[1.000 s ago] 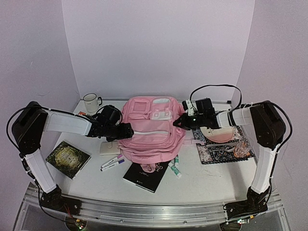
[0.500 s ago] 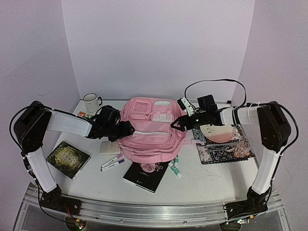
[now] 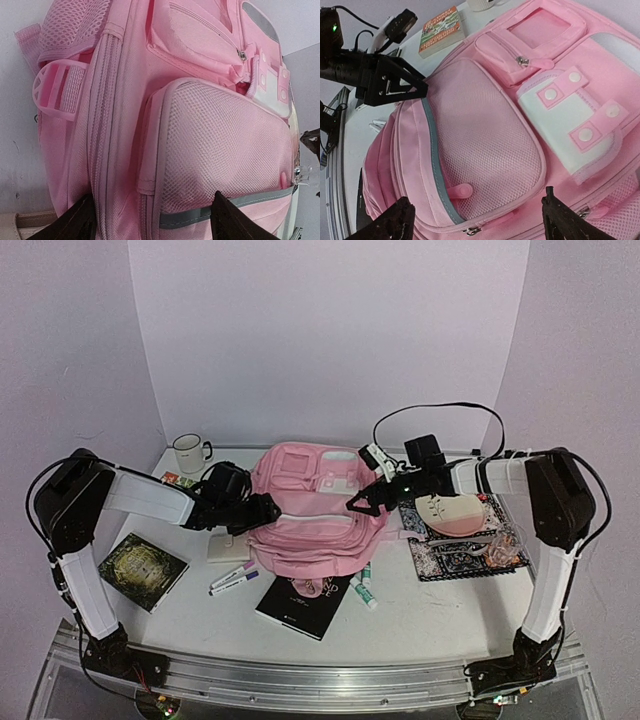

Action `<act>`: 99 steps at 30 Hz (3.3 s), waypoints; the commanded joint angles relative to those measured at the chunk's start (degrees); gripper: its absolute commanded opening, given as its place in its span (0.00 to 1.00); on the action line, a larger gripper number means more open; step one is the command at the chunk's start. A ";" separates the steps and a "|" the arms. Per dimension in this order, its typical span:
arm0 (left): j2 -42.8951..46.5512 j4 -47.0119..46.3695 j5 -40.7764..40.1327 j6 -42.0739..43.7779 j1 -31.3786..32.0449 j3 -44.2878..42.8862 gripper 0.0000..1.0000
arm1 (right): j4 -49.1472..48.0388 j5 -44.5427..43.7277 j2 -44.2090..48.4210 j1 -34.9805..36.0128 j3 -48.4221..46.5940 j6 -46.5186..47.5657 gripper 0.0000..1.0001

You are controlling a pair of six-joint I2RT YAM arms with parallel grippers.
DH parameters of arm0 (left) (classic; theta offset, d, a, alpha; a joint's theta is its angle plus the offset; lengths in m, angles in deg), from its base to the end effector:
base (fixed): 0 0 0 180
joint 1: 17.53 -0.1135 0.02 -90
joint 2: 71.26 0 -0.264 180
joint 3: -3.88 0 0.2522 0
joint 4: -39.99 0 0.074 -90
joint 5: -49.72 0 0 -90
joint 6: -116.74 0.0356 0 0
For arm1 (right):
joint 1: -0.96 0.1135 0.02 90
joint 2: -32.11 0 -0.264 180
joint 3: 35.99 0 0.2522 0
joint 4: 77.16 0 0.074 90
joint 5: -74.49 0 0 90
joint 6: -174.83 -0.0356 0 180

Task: Pack the student bag
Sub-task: Hold the upper front pocket of the student bag, then unzip the upper front pocket of the student bag.

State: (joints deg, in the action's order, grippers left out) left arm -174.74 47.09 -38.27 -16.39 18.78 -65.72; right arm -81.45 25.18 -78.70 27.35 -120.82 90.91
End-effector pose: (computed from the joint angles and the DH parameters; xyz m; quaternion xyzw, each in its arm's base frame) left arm 0.3004 -0.2223 0.1578 -0.0468 0.9086 -0.2773 0.3088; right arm 0.3788 0.2139 0.2125 -0.4043 0.6904 0.3760 0.4674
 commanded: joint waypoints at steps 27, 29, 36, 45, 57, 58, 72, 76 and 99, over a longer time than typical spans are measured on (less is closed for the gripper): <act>-1.64 -1.18 1.24 -0.05 0.05 -2.80 0.77 | 19.84 10.69 1.57 1.70 1.65 11.29 0.63; -1.72 -1.19 0.62 -0.11 0.07 -2.73 0.77 | 20.07 10.73 2.99 1.87 2.99 11.16 0.58; -2.74 -1.17 -0.47 0.19 0.10 -3.66 0.76 | 21.72 12.28 6.66 3.23 6.13 11.71 0.40; -2.65 -0.96 -0.62 2.12 0.01 -4.25 0.75 | 18.85 0.12 8.17 2.59 3.43 12.83 0.55; -3.25 -0.64 -0.22 3.06 -0.02 -5.04 0.53 | 18.51 0.80 -0.91 2.33 -3.44 12.12 0.88; -3.40 -0.60 -0.14 3.06 -0.02 -5.21 0.50 | 18.50 0.80 -1.27 2.30 -3.31 12.02 0.89; -5.06 -0.62 -1.16 2.00 -0.02 -6.36 0.10 | 13.52 -3.47 1.49 2.31 4.59 8.72 0.98; -5.34 -0.71 -1.44 1.56 0.00 -6.28 0.04 | 13.25 0.40 0.71 2.50 5.03 8.36 0.98; -5.85 -0.88 -4.68 -0.35 -0.02 -6.96 0.00 | 17.85 10.75 7.93 4.87 8.30 10.08 0.38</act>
State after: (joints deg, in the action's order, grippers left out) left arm -179.35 47.71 -40.55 -15.04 18.78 -70.31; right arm -67.34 30.77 -73.64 30.55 -112.97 100.81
